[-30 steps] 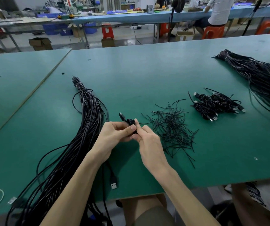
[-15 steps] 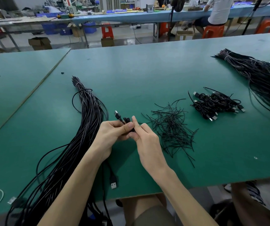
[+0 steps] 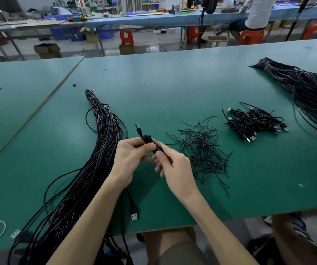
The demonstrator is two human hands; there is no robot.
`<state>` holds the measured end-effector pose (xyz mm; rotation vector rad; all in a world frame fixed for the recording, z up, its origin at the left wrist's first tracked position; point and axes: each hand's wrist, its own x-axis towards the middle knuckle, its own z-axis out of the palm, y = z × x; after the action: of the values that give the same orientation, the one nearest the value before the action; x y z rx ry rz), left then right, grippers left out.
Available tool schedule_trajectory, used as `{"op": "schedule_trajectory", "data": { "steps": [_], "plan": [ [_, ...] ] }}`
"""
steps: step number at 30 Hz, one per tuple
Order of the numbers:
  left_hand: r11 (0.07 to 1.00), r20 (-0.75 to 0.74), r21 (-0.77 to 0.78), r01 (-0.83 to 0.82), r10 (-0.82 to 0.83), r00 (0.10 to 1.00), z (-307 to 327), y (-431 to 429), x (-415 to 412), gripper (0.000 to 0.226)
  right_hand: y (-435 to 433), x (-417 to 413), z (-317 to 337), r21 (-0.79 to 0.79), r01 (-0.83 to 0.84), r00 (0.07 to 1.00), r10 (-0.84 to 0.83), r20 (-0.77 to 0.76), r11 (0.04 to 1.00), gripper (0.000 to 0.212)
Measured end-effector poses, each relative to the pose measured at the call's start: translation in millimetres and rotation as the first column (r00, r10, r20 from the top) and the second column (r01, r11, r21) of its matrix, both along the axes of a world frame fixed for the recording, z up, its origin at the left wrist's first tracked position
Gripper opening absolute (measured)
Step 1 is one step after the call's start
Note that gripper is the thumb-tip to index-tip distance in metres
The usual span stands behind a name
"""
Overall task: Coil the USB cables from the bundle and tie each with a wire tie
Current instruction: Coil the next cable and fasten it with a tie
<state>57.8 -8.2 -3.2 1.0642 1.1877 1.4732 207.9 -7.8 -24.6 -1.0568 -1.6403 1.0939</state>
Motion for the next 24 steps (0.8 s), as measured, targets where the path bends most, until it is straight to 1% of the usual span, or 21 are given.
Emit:
{"op": "schedule_trajectory", "data": {
  "steps": [3, 7, 10, 12, 15, 18, 24],
  "plan": [
    [1.0, 0.004, 0.009, -0.012, 0.012, 1.0, -1, 2, 0, 0.017, 2, 2, -1, -0.01, -0.007, 1.0, 0.007, -0.023, 1.0, 0.037],
    [0.998, -0.001, 0.025, 0.057, -0.057, 0.998, -1, 3, -3, 0.013, 3, 3, 1, 0.0, -0.025, 0.996, 0.025, -0.089, 1.0, 0.034],
    [0.996, -0.127, 0.06, 0.064, -0.056, 0.99, -2, 3, -5, 0.017, 3, 4, 2, -0.02, -0.043, 0.994, 0.041, -0.103, 0.999, 0.03],
    [0.993, -0.176, 0.066, 0.098, -0.085, 0.981, -1, 4, -6, 0.021, 4, 5, 2, -0.042, -0.061, 0.994, 0.057, -0.09, 0.997, 0.03],
    [0.978, -0.155, 0.055, 0.199, -0.189, 0.97, 2, 3, -10, 0.026, 5, 5, 1, -0.074, -0.105, 0.992, 0.1, -0.075, 0.992, 0.028],
    [0.957, -0.118, 0.033, 0.289, -0.283, 0.952, 6, 2, -14, 0.031, 4, 5, 2, -0.074, -0.151, 0.985, 0.144, -0.095, 0.986, 0.034],
    [0.928, -0.11, -0.002, 0.374, -0.372, 0.922, 10, -2, -18, 0.026, 4, 6, 4, -0.098, -0.211, 0.971, 0.197, -0.134, 0.973, 0.034]
  ]
}}
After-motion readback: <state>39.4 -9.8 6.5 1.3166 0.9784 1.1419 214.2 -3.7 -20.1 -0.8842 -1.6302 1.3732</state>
